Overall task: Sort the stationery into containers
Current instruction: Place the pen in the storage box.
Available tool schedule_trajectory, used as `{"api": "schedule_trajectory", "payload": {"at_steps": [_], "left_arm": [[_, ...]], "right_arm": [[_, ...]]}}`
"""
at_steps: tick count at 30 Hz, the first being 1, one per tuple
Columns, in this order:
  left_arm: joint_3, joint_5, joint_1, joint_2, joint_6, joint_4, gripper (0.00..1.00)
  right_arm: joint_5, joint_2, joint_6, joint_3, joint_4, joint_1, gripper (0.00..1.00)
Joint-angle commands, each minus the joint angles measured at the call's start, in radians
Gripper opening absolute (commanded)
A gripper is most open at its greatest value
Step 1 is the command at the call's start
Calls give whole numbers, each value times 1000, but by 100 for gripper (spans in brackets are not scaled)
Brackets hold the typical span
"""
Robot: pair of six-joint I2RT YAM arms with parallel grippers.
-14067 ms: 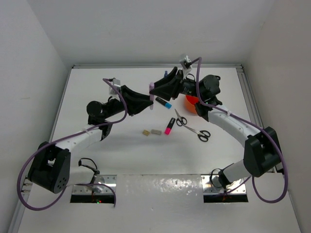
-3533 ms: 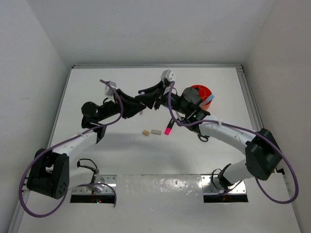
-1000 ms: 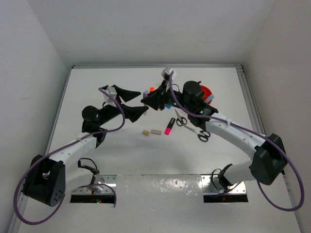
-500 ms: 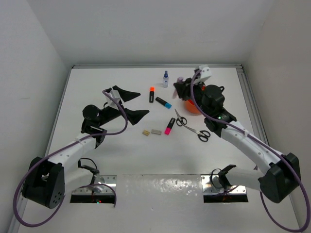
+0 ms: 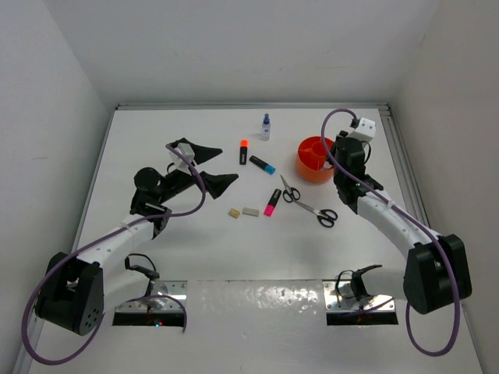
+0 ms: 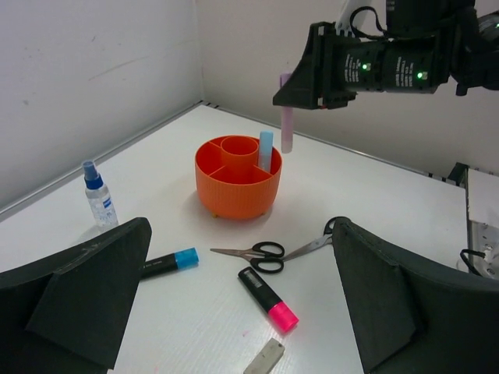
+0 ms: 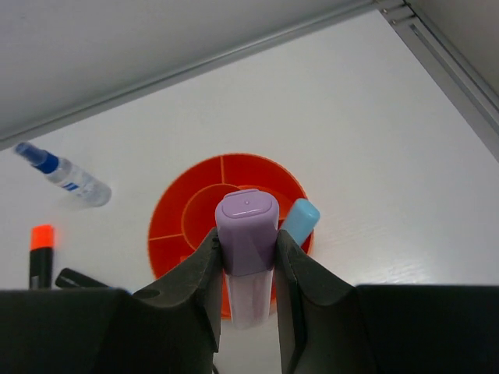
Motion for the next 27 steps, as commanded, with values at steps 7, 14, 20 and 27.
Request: {"api": "schedule_trajectory", "payload": {"at_steps": [7, 14, 20, 27], "left_arm": [[7, -21, 20, -2, 22, -19, 100], [12, -26, 33, 5, 24, -19, 100], [15, -30, 40, 12, 24, -18, 100], [12, -38, 45, 11, 29, -22, 100]], "right_arm": [[113, 87, 144, -53, 182, -49, 0], [103, 148, 148, -70, 251, -54, 0], [108, 203, 158, -90, 331, -57, 0], [137, 250, 159, -102, 326, -39, 0]]}}
